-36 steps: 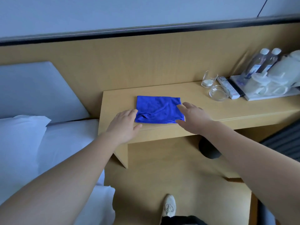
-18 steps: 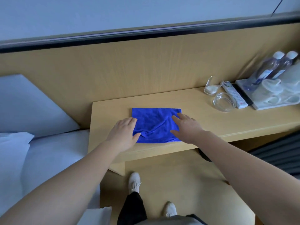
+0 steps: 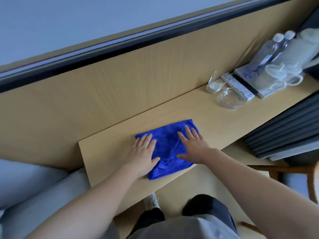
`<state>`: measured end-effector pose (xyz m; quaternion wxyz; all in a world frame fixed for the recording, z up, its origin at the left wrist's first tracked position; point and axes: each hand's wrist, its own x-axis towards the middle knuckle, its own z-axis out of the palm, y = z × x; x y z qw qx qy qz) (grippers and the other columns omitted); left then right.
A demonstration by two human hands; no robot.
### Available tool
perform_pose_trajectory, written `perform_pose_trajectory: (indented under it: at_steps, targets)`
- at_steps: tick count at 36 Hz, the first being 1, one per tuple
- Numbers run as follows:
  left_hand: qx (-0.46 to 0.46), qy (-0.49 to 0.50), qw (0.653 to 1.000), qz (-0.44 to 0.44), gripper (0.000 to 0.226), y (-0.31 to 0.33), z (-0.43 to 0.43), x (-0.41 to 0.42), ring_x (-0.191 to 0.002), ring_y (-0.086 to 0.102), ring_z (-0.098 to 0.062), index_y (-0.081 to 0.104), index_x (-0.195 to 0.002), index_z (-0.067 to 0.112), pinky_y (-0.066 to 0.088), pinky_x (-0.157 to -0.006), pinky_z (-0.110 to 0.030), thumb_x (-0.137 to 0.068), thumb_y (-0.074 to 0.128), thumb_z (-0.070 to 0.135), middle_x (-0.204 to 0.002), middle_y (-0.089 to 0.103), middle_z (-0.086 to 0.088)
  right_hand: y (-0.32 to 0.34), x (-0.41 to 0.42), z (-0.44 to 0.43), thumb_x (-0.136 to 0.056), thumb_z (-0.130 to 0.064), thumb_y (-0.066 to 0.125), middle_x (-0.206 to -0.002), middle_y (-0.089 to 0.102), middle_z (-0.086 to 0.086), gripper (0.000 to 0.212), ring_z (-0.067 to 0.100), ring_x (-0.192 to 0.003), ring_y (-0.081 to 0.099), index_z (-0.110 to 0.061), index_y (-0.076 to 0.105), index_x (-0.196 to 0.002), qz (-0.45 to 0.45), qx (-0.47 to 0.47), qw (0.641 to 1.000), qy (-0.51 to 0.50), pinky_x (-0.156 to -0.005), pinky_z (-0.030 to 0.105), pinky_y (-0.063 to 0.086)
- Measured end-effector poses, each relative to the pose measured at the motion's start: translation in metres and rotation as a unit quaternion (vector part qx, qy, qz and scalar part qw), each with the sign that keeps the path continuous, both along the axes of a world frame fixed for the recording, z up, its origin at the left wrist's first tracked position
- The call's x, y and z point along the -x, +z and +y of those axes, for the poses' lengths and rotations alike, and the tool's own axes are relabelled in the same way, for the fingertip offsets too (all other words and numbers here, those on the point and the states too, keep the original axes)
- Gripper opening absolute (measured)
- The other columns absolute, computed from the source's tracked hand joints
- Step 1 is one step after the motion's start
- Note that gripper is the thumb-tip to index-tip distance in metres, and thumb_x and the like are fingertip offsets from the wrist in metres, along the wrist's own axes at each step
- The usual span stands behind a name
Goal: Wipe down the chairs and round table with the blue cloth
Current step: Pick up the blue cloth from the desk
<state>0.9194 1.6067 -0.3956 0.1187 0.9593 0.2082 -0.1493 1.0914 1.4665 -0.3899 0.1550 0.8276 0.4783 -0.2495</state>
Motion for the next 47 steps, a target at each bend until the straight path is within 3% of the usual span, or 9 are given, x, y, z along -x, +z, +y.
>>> perform_pose_trajectory:
  at_steps: [11, 17, 24, 28, 33, 36, 41, 45, 47]
  targets:
    - [-0.001, -0.036, 0.999, 0.010, 0.082, -0.017, 0.018, -0.023, -0.145, -0.009, -0.023, 0.007, -0.150, 0.016, -0.003, -0.117, -0.040, -0.090, 0.042, 0.059, -0.158, -0.007, -0.007, -0.028, -0.008, 0.011, -0.090, -0.070, 0.035, -0.159, -0.018, 0.014, 0.087, 0.038, -0.146, -0.008, -0.028, -0.008, -0.154, -0.027, 0.003, 0.997, -0.066, -0.116, 0.051, 0.013]
    - [-0.004, -0.030, 0.999, 0.022, 0.084, -0.019, 0.022, -0.038, -0.145, -0.008, -0.024, 0.005, -0.150, 0.017, -0.001, -0.118, -0.040, -0.089, 0.046, 0.058, -0.158, -0.006, -0.010, -0.029, -0.012, 0.016, -0.090, -0.063, 0.047, -0.157, 0.011, 0.015, 0.086, 0.035, -0.139, 0.021, -0.025, 0.002, -0.154, -0.004, -0.023, 0.996, -0.081, -0.107, 0.043, 0.034]
    - [-0.021, -0.009, 1.000, 0.003, 0.091, -0.020, 0.021, -0.051, -0.138, 0.023, -0.022, 0.010, -0.149, 0.015, 0.022, -0.110, -0.033, -0.083, 0.055, 0.059, -0.152, 0.023, -0.005, -0.021, -0.014, 0.020, -0.092, -0.041, 0.060, -0.131, 0.046, 0.016, 0.089, 0.033, -0.111, 0.054, -0.015, 0.001, -0.154, 0.052, -0.056, 0.990, -0.117, -0.090, 0.038, 0.047]
    - [-0.039, 0.007, 0.999, -0.020, 0.075, -0.018, 0.026, -0.061, -0.125, 0.039, -0.021, 0.024, -0.143, 0.016, 0.031, -0.100, -0.033, -0.086, 0.058, 0.049, -0.136, 0.043, -0.001, -0.014, -0.016, 0.019, -0.091, -0.034, 0.063, -0.116, 0.053, 0.010, 0.051, 0.032, -0.103, 0.058, -0.011, 0.040, -0.129, 0.073, -0.080, 0.987, -0.123, -0.079, 0.037, 0.047]
    - [-0.038, 0.018, 0.999, -0.022, 0.043, -0.017, 0.035, -0.061, -0.116, 0.042, -0.021, 0.043, -0.129, 0.020, 0.031, -0.094, -0.031, -0.091, 0.054, 0.037, -0.124, 0.048, 0.000, 0.001, -0.015, 0.013, -0.092, -0.036, 0.057, -0.112, 0.053, 0.005, 0.040, 0.029, -0.101, 0.056, -0.016, 0.047, -0.126, 0.065, -0.116, 0.986, -0.098, -0.081, 0.038, 0.049]
    - [0.010, 0.042, 0.998, -0.050, 0.028, -0.016, 0.040, -0.059, -0.110, 0.045, -0.023, 0.049, -0.115, 0.016, 0.036, -0.091, -0.031, -0.091, 0.055, 0.029, -0.117, 0.051, -0.002, 0.014, -0.011, 0.008, -0.093, -0.035, 0.056, -0.116, 0.052, 0.005, 0.043, 0.028, -0.105, 0.054, -0.018, 0.046, -0.131, 0.062, -0.140, 0.985, -0.085, -0.086, 0.040, 0.047]
    - [0.184, 0.099, 0.976, -0.069, 0.012, 0.003, 0.043, -0.057, -0.081, 0.052, -0.020, 0.039, -0.102, 0.023, 0.040, -0.067, -0.030, -0.093, 0.047, 0.019, -0.097, 0.056, 0.002, 0.041, -0.002, -0.004, -0.094, -0.034, 0.055, -0.121, 0.051, 0.006, 0.050, 0.029, -0.107, 0.053, -0.019, 0.041, -0.139, 0.029, -0.172, 0.982, -0.078, -0.089, 0.040, 0.046]
    - [0.239, 0.026, 0.959, -0.151, 0.031, 0.032, 0.038, -0.062, -0.091, 0.049, -0.016, 0.044, -0.123, 0.016, 0.038, -0.077, -0.025, -0.093, 0.047, 0.012, -0.106, 0.051, 0.010, 0.069, 0.002, -0.025, -0.094, -0.036, 0.054, -0.125, 0.050, 0.003, 0.054, 0.027, -0.110, 0.052, -0.026, 0.037, -0.144, -0.002, -0.205, 0.971, -0.123, -0.086, 0.035, 0.046]
    - [0.246, -0.021, 0.953, -0.176, 0.029, 0.046, 0.034, -0.070, -0.096, 0.050, -0.016, 0.050, -0.119, 0.015, 0.039, -0.082, -0.026, -0.091, 0.045, 0.009, -0.107, 0.052, 0.007, 0.082, 0.004, -0.036, -0.094, -0.035, 0.054, -0.125, 0.050, 0.001, 0.053, 0.025, -0.111, 0.052, -0.028, 0.037, -0.144, -0.017, -0.221, 0.964, -0.147, -0.084, 0.034, 0.046]
